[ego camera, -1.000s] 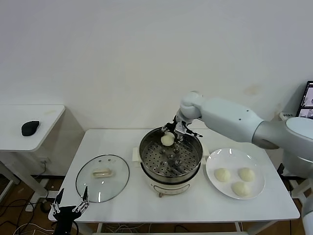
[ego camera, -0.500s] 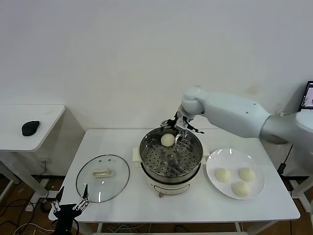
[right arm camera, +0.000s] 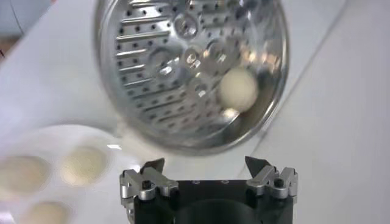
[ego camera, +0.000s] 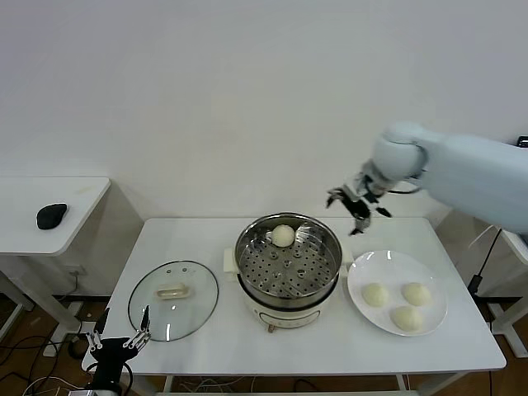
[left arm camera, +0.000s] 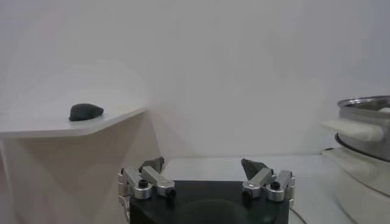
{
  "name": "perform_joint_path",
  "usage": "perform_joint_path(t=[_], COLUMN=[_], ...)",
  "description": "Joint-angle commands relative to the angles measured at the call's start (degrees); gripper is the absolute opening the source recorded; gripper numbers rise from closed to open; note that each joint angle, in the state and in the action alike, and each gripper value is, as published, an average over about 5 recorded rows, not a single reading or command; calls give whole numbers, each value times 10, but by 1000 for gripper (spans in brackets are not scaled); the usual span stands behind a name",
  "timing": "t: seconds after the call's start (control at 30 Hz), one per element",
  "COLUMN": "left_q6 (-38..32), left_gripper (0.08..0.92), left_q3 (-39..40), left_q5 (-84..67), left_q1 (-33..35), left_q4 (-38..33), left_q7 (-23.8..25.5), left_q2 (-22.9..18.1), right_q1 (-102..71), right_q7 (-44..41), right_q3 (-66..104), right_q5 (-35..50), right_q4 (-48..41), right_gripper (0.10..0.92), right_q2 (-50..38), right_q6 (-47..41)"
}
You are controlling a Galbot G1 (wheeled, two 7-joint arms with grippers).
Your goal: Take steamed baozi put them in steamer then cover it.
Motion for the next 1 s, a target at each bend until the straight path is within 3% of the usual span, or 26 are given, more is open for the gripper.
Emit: perform_joint_path(t=[0.03,0.53,1.0], left_q6=[3,0,5], left_gripper=[823,823,823], left_q3=[1,-4,-5], left_q5=[1,1,3], left_q1=[-8,-11,-7], left_q4=[4,12,11], left_q7=[0,0,3], left_q2=[8,9,3], right_q1=[4,-289,-407], right_q7=[-10,10,19], right_q3=[-23,168,251], right_q5=[17,-63,-129], right_q4=[101,22,-70], right_gripper=[823,823,823], right_q2=[-173,-162,-99], right_q6=[-117,-89,-70])
